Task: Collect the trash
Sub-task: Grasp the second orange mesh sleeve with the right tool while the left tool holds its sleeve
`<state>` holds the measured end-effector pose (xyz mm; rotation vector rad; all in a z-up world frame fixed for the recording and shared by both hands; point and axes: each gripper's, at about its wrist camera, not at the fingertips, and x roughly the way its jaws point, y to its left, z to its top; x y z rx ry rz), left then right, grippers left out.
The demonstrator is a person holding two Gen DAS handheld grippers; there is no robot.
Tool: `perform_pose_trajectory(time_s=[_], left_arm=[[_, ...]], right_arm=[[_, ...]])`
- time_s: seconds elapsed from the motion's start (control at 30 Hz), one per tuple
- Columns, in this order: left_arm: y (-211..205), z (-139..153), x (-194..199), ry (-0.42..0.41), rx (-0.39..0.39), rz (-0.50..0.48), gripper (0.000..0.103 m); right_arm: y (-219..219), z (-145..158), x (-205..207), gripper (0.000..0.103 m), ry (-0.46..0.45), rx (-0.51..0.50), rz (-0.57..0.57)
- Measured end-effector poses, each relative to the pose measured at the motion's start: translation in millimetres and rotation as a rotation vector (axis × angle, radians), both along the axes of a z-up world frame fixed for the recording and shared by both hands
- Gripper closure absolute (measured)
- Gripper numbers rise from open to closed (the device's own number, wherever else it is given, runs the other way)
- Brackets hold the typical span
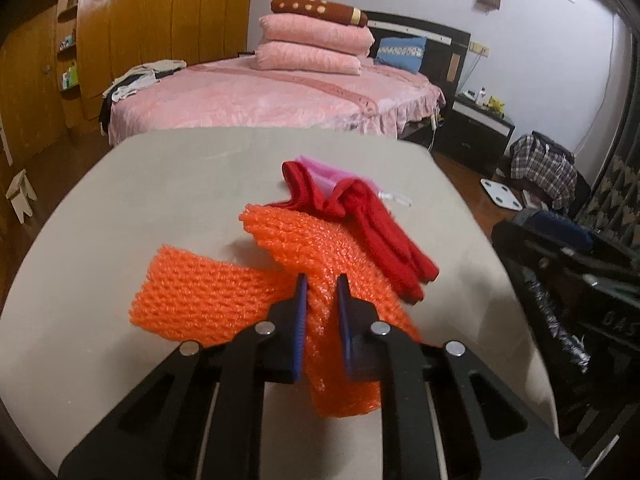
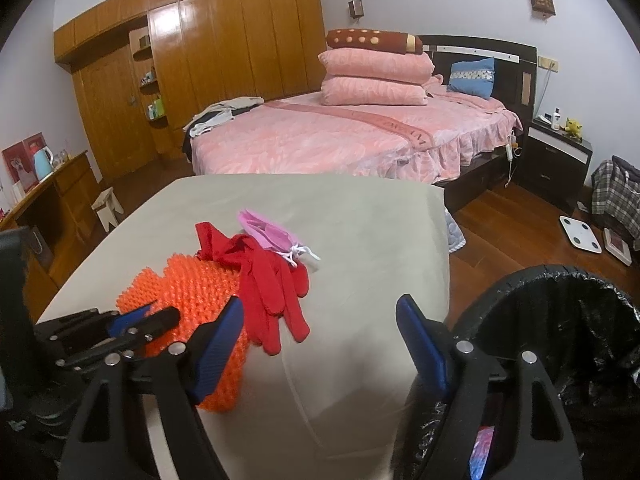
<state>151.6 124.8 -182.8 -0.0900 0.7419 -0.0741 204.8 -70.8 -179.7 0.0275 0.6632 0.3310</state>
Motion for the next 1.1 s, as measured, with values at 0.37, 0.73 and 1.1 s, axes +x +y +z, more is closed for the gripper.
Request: perform_pose_trajectory(time_s=[0.37,0.73,1.1], left_arm=[[20.4,19.7,-19.8,-0.029,0.002,0.048,0.090],[79.8,34.9,-44.5,-0.054,0.044,0.164,0.090],[128.5,29.1,-60.4,-0.044,0.057,0.235,0.090]], right_arm=[[5.2,6.5,-6.2,0.026,-0.013,0.003,0.016],[50.4,-0.3,-8.0,0.026,0.014,0.012,0.096],[108.7,-20.6,-0.5,0.023,0.040,-0.027,0.167]])
